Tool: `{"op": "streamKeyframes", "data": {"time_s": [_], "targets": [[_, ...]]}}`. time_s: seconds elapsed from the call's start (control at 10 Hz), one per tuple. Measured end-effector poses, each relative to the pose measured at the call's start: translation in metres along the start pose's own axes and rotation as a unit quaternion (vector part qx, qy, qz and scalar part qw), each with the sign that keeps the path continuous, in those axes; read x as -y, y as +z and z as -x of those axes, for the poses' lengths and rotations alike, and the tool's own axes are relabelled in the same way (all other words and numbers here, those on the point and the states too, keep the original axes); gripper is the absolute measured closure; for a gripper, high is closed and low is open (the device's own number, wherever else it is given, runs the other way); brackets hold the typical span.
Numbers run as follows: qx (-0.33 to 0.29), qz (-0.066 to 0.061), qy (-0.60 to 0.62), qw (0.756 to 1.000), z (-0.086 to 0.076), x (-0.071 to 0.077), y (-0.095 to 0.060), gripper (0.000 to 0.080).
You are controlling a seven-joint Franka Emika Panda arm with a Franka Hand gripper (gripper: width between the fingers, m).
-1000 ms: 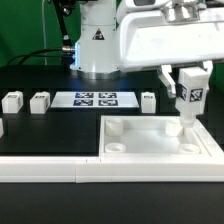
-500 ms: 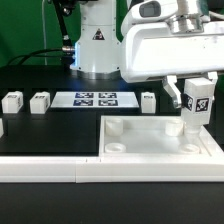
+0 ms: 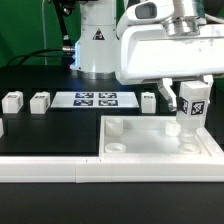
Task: Assemble square table
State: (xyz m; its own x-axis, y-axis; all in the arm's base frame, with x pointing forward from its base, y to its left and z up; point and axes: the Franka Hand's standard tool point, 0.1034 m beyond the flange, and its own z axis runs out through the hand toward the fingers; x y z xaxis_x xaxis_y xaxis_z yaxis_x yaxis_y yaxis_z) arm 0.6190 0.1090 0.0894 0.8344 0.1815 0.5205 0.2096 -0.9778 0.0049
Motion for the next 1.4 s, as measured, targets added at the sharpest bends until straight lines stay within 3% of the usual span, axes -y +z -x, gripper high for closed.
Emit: {"op": "streamKeyframes", "data": {"time_s": [0.3, 0.9, 1.4], "targets": [[0.002, -0.003, -0.004, 1.000, 0.0087, 0.0068, 0.0081, 0.0511], [-0.024, 0.001, -0.008, 1.000, 0.0046, 0.0065, 0.0114, 0.0511], [0.001, -0.003, -0.005, 1.000, 0.0081, 0.0094, 0.0086, 0.0511]]}}
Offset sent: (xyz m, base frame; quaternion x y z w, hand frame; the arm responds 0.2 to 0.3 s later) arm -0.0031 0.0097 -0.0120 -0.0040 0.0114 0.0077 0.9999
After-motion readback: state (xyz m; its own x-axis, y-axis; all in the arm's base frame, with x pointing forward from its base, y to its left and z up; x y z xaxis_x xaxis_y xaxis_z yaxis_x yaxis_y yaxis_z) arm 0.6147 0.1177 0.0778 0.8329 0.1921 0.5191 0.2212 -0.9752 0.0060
